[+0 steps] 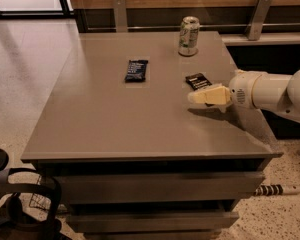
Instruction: Pick rxbar chocolate
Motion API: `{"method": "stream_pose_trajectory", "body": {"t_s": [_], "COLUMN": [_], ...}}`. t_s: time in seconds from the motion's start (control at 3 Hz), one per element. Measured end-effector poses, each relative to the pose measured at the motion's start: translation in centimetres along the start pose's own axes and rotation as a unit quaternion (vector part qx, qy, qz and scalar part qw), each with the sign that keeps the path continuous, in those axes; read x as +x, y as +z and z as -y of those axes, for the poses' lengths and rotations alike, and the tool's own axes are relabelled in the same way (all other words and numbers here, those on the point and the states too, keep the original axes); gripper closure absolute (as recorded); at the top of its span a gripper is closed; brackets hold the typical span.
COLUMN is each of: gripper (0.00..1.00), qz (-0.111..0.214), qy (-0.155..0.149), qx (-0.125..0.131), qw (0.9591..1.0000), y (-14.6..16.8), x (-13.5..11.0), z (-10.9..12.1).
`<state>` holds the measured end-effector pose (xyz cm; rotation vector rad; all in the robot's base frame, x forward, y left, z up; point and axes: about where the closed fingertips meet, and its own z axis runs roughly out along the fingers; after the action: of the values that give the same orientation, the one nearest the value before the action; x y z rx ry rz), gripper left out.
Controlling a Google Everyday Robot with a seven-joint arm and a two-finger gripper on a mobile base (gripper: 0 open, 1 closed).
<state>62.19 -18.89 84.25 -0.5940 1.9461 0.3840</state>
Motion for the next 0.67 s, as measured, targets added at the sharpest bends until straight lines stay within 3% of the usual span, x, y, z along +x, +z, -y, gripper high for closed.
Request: {"method": "stream_pose_trajectory", "body": {"t_s": [0.67], "gripper": [0.00], "qz": [-0.001], "qy": [-0.021], "qx": [0.002], "qw": [0.9998], "y": [3.1], "x": [0.4], "z": [-0.2]}}
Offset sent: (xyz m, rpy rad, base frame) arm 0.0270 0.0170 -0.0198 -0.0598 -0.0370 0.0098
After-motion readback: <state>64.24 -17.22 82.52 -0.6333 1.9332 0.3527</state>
